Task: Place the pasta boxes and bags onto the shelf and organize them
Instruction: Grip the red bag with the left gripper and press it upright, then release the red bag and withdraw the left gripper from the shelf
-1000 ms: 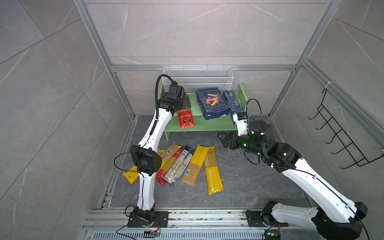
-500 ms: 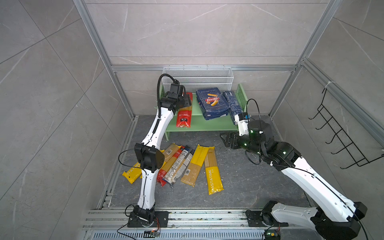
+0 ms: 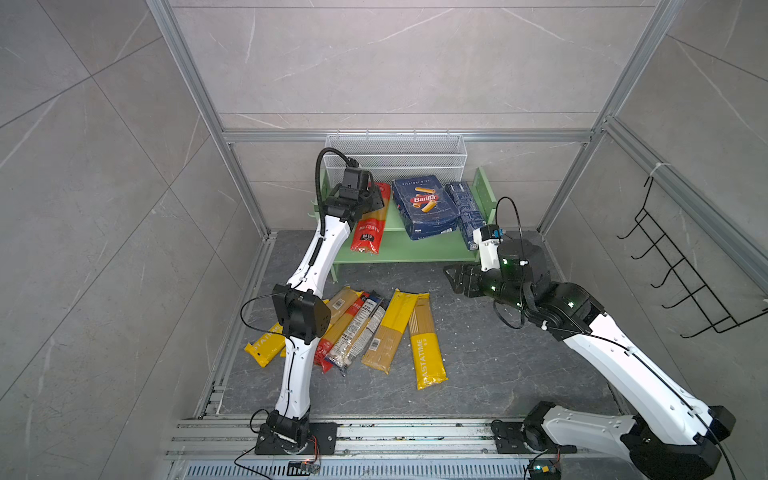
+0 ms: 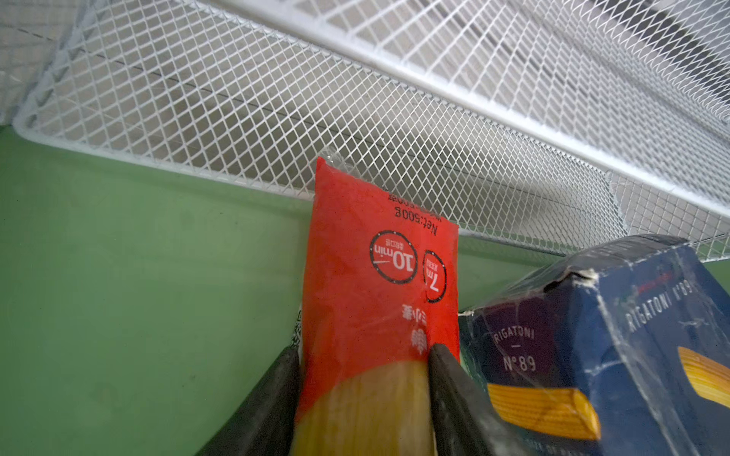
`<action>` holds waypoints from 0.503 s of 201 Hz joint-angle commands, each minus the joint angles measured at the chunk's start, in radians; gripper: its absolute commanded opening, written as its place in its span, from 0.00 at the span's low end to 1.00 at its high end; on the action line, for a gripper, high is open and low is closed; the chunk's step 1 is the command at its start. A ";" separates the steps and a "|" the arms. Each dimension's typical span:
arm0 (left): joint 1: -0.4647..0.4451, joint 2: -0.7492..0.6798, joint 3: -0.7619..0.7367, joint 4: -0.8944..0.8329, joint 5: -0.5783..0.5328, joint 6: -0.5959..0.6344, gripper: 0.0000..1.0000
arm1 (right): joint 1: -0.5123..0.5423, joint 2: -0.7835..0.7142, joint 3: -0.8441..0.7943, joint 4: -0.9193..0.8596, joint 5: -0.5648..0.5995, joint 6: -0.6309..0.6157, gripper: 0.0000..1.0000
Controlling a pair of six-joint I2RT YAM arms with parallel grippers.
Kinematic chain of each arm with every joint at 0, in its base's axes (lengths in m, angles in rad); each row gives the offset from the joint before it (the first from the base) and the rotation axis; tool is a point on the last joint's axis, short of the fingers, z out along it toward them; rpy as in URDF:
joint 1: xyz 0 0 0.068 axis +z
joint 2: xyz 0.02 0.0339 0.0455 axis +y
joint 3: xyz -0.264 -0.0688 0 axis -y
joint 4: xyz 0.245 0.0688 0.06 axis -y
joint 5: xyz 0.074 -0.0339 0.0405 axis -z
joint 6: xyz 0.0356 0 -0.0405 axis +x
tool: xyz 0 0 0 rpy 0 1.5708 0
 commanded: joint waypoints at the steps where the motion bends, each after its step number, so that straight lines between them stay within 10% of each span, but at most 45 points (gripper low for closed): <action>1: -0.030 0.041 -0.013 0.067 0.000 -0.044 0.52 | -0.008 -0.025 0.036 -0.026 0.007 -0.022 0.76; 101: -0.070 -0.199 -0.238 0.120 -0.066 0.008 0.73 | -0.020 -0.037 -0.011 0.003 -0.058 -0.026 0.82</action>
